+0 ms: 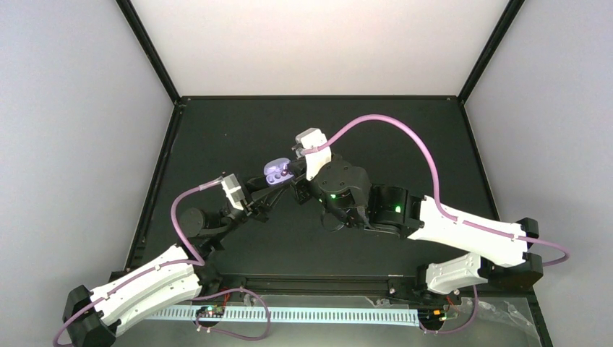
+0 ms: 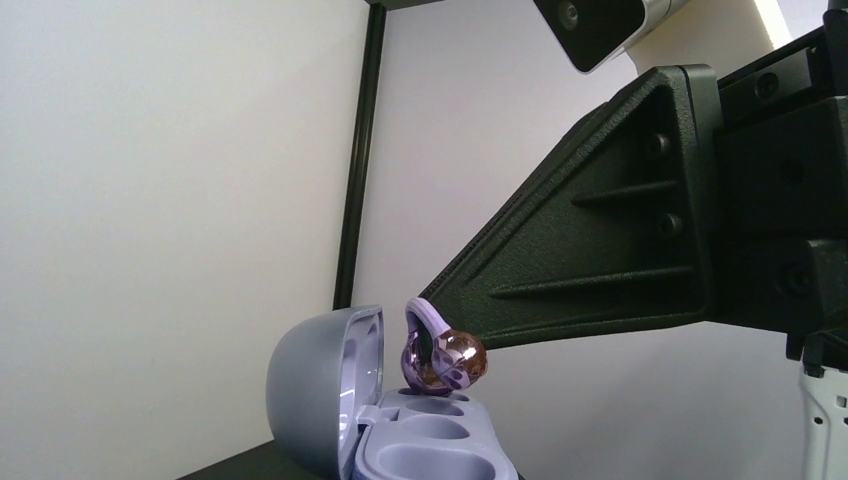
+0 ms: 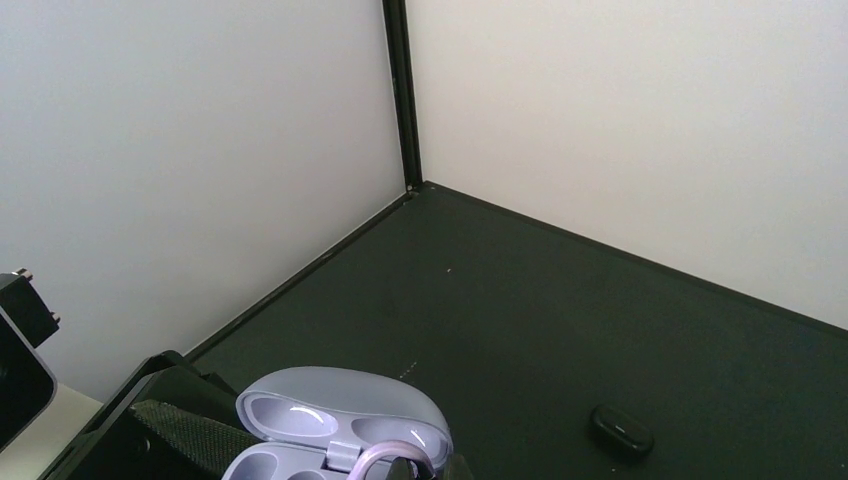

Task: Insert the wireless bluetooth earbuds into the charging case
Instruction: Place the earbud in the charging case.

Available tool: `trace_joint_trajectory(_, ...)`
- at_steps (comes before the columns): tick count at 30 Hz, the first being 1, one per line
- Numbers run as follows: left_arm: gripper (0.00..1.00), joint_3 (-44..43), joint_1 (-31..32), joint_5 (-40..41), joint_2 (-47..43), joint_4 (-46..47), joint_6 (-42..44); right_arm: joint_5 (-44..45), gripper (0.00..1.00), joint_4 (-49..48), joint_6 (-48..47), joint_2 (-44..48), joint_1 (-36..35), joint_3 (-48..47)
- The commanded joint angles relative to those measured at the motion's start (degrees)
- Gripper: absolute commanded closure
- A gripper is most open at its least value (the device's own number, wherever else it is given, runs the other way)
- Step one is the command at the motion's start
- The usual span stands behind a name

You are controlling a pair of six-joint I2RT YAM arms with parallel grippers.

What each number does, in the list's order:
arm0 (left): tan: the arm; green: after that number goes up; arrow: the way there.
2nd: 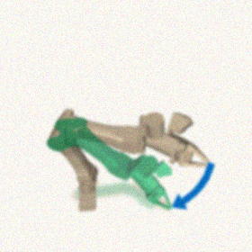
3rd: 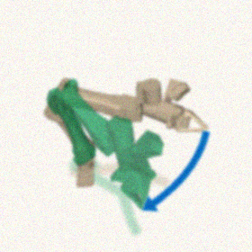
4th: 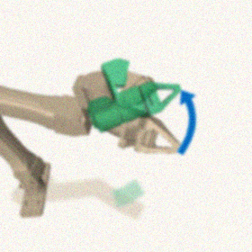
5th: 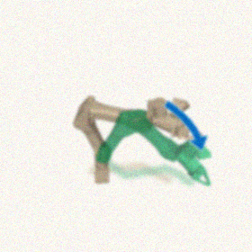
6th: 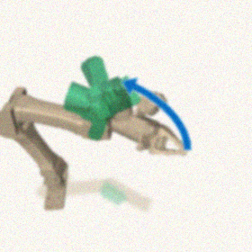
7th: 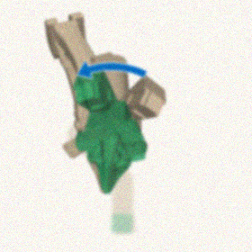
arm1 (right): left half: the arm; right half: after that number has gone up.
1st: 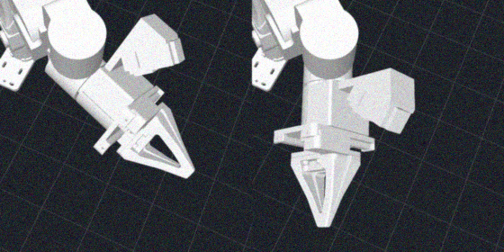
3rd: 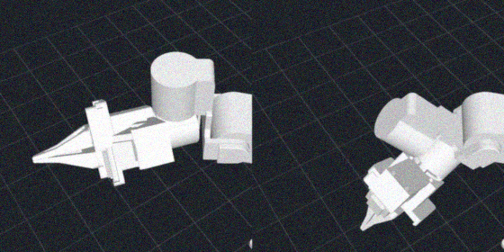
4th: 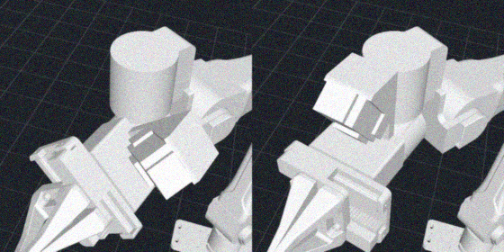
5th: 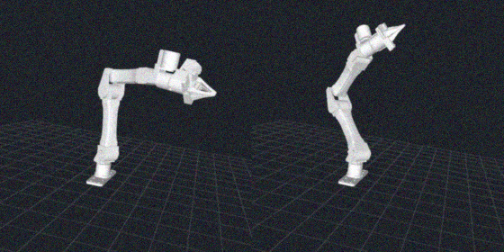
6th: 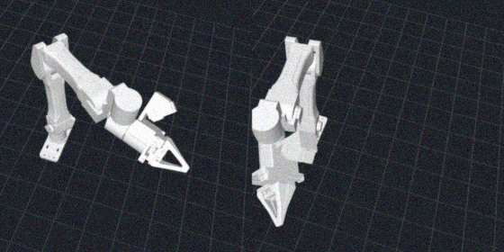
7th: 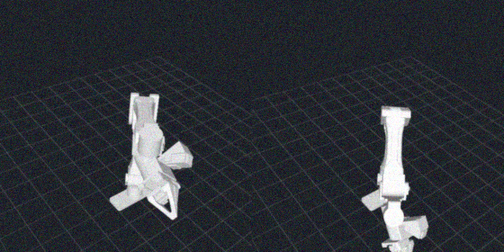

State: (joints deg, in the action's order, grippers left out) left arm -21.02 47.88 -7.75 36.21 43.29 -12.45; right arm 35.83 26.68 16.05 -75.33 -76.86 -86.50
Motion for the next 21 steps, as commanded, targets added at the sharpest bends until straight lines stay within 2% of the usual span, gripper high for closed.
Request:
trace_joint_trajectory(1, 0.99, -1.79, 0.39, 1.16, -0.63, 1.36, 0.24, 0.94, 0.99, 1.83, 1.57, -1.11, -0.39, -2.19)
trace_joint_trajectory(12, 0.98, -1.92, 0.52, 2.28, -0.9, 1.23, 0.41, 0.38, 0.99, 3.88, 3.59, -2.26, -0.35, -3.44)
trace_joint_trajectory(21, 0.99, -1.92, 0.55, 2.39, -1.1, 0.75, 0.57, 0.67, 0.92, 5.11, 3.9, -3.13, -0.34, -4.49)
